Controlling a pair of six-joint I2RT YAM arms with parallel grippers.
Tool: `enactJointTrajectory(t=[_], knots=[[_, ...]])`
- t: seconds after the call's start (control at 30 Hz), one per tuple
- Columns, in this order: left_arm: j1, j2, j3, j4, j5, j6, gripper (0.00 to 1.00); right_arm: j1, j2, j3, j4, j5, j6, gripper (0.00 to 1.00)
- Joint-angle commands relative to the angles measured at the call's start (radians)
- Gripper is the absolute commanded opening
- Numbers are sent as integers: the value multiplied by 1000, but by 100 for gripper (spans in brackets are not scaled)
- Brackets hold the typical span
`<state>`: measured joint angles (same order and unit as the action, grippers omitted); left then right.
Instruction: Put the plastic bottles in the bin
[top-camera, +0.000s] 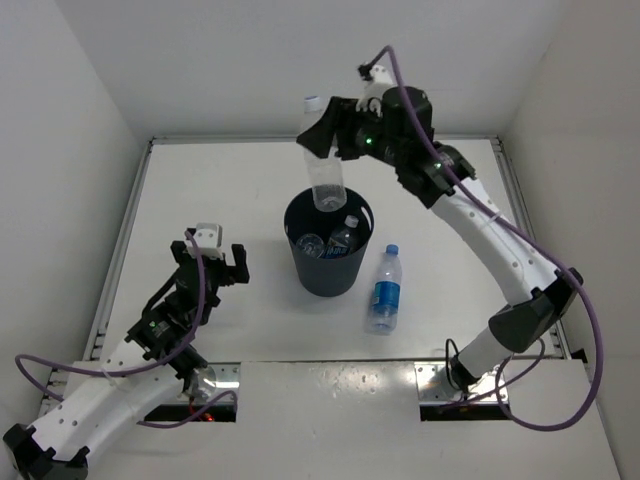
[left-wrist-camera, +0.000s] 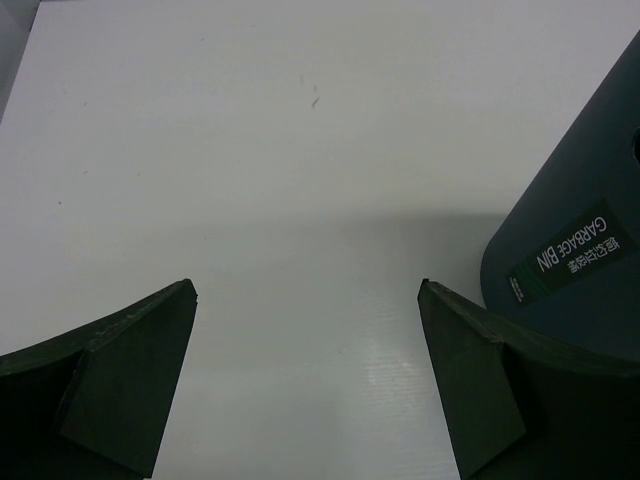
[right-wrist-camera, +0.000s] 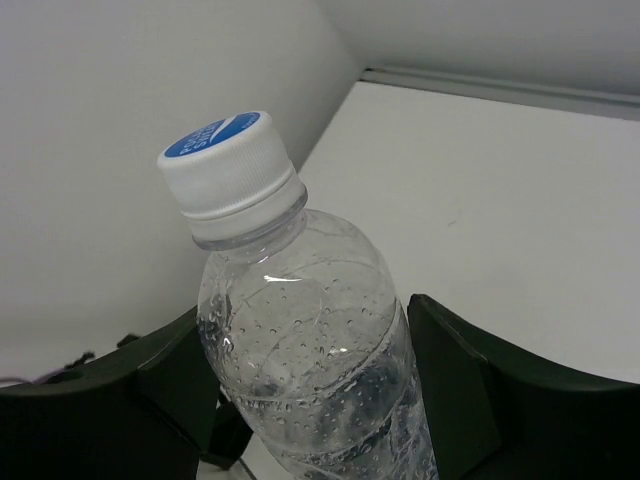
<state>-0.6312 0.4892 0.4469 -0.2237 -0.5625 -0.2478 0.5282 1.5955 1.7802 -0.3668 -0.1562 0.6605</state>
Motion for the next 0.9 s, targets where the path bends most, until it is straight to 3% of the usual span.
enactJointTrajectory(t=[0.0,0.2,0.43,0.5,0.6,0.63,0.67,0.87], knots=[[-10,-1,-5,38,-11,8,100,65,-17,-59,95,61,-93,31],[-10,-1,-5,38,-11,8,100,174,-6,-111,54,164,-105,31],[-10,-1,-5,38,-20,8,100,214,-57,-231,54,288,-96,36],[-10,-1,-5,38,-20,8,100,214,-71,-258,25,362,-85,47],[-10,-1,-5,38,-20,8,100,214,-100,-278,25,337,-85,66],[-10,-1,-5,38,-20,8,100,214,-109,-278,25,337,-85,89],[-10,-1,-5,38,-20,8,100,214,-109,-250,13,354,-85,97],[-10,-1,-5,38,-20,8,100,205,-166,-189,49,481,-107,100]])
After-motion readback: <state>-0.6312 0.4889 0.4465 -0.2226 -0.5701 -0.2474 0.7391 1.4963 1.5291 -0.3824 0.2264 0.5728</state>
